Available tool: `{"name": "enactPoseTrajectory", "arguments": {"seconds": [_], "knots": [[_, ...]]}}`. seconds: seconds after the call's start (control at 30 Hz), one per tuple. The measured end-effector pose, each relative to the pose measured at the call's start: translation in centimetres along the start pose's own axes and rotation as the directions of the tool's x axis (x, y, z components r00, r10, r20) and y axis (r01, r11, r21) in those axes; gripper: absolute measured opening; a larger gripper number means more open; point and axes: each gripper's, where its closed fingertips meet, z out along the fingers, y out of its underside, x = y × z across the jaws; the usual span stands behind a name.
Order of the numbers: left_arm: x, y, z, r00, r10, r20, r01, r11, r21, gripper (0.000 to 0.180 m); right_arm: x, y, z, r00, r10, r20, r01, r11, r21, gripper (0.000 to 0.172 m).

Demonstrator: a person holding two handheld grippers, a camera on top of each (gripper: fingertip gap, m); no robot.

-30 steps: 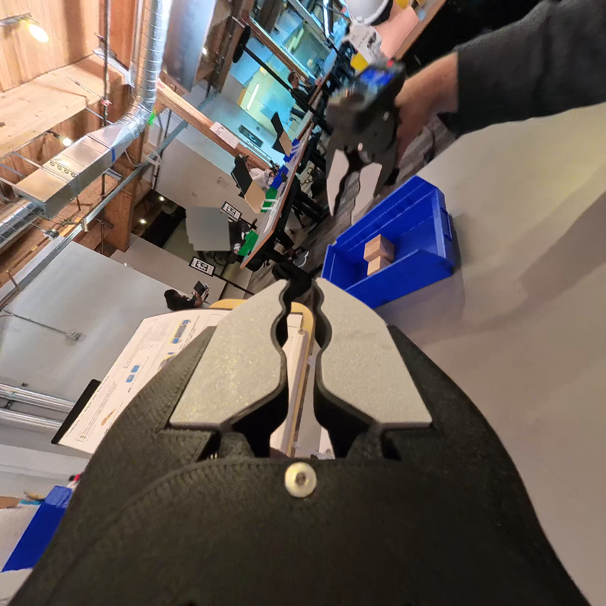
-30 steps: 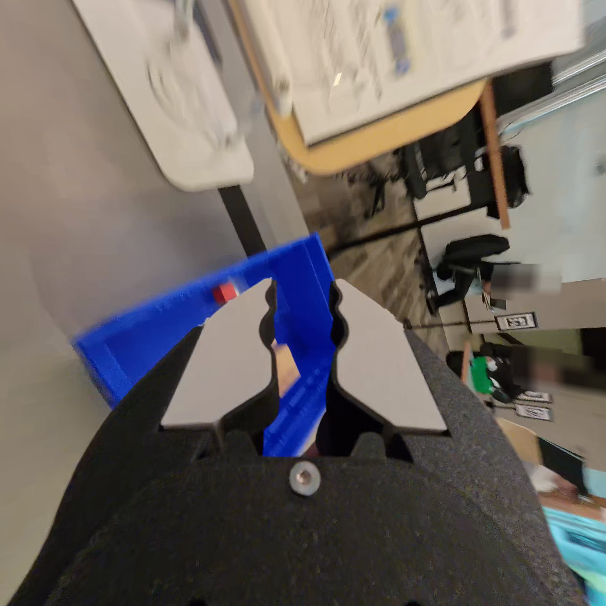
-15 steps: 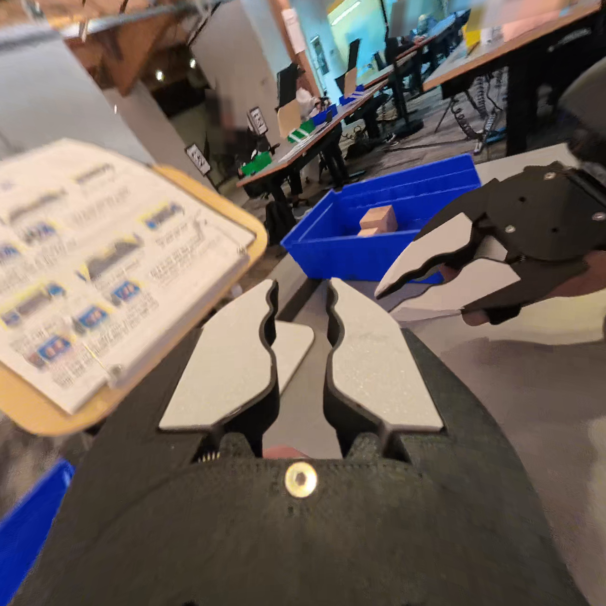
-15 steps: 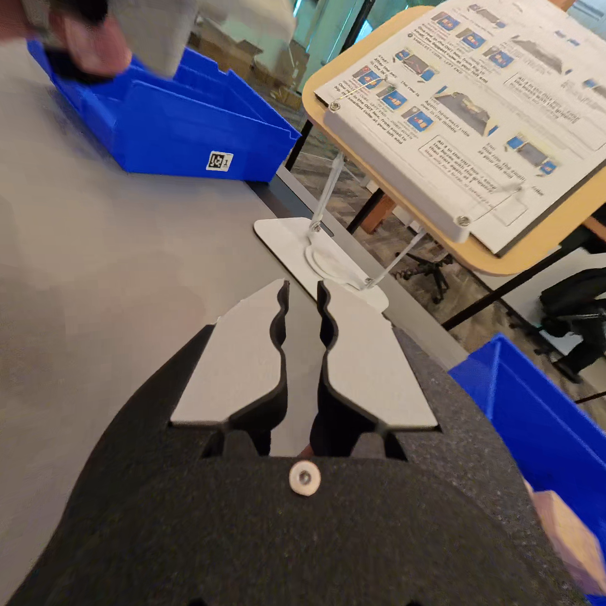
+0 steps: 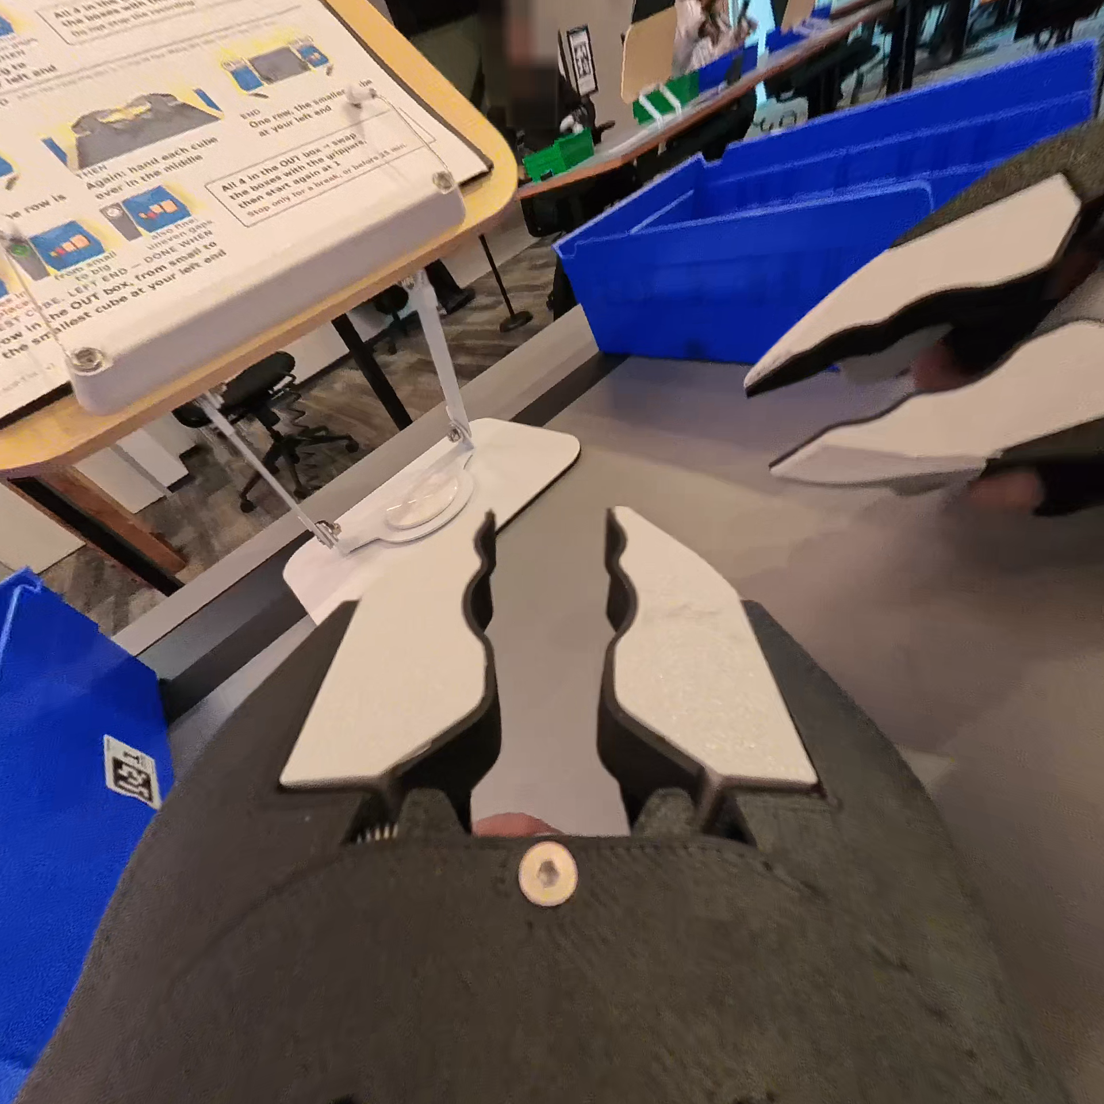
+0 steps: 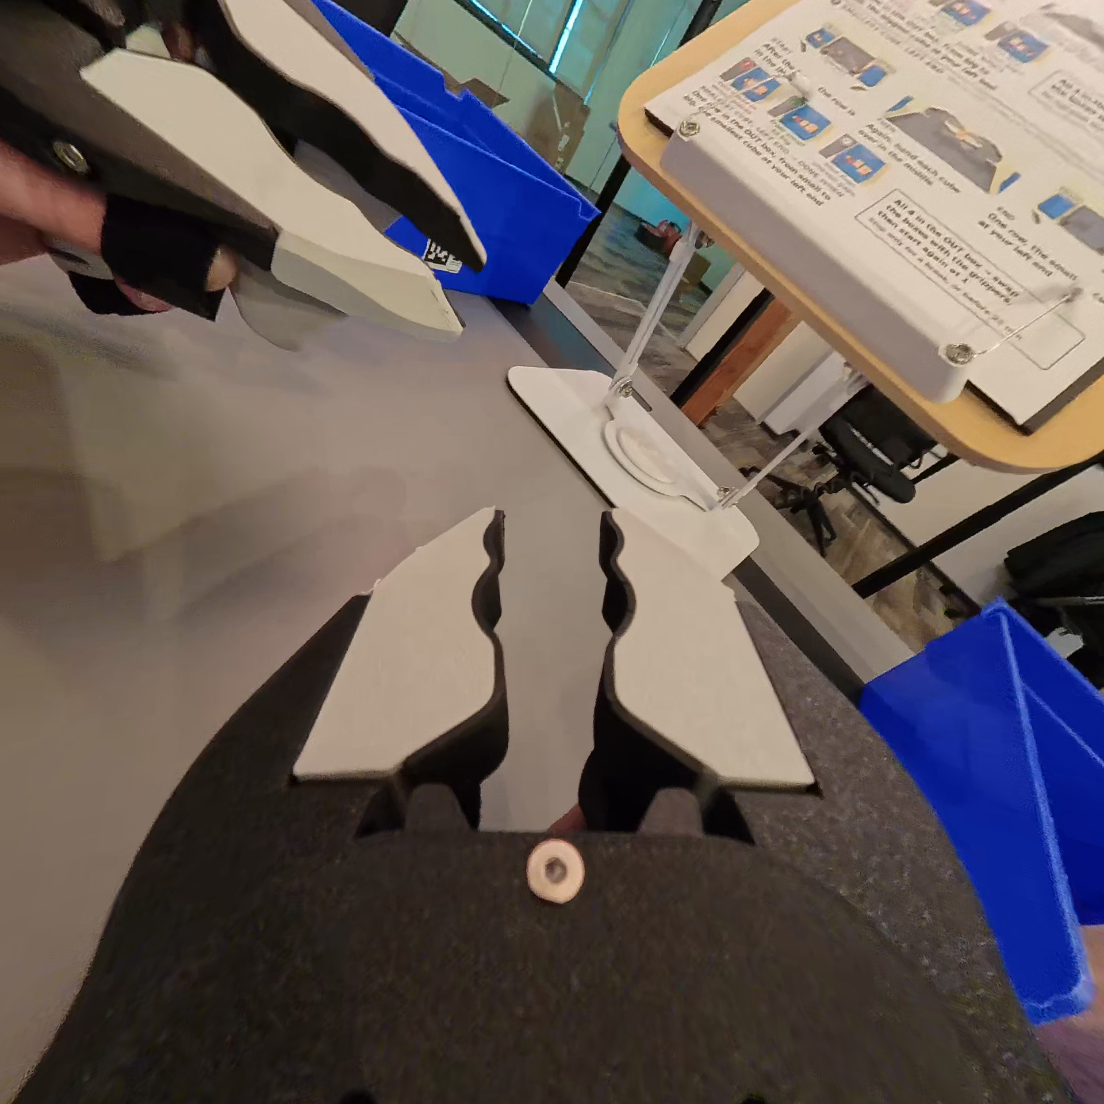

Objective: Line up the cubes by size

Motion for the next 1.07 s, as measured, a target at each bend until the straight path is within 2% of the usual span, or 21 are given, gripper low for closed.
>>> {"name": "enactPoseTrajectory", "arguments": {"seconds": [0.1,0.27,0.6,0.73,1.07], "knots": [[-0.3,-1.0,-0.3,1.000,-0.019,0.018,0.018,0.998,0.063,0.053,-0.3,0.5,0.3,1.000,-0.023,0.012,0.023,1.000,-0.016,0.034],[0.2,1.0,0.7,1.000,0.004,-0.009,-0.004,0.999,-0.034,0.073,-0.4,0.8,0.5,0.999,-0.039,0.014,0.040,0.999,-0.033,0.041],[0.6,1.5,1.0,0.998,0.052,-0.017,-0.053,0.996,-0.065,0.067,-1.4,1.1,0.6,0.990,-0.134,0.033,0.135,0.990,-0.048,0.041],[0.9,1.8,1.2,0.996,0.093,-0.020,-0.094,0.992,-0.084,0.063,-1.2,1.1,0.4,0.991,-0.130,0.026,0.131,0.990,-0.044,0.040],[1.3,1.9,1.3,0.995,0.096,-0.038,-0.099,0.991,-0.091,0.060,-0.7,1.4,0.3,0.992,-0.124,0.017,0.125,0.991,-0.051,0.040]]}}
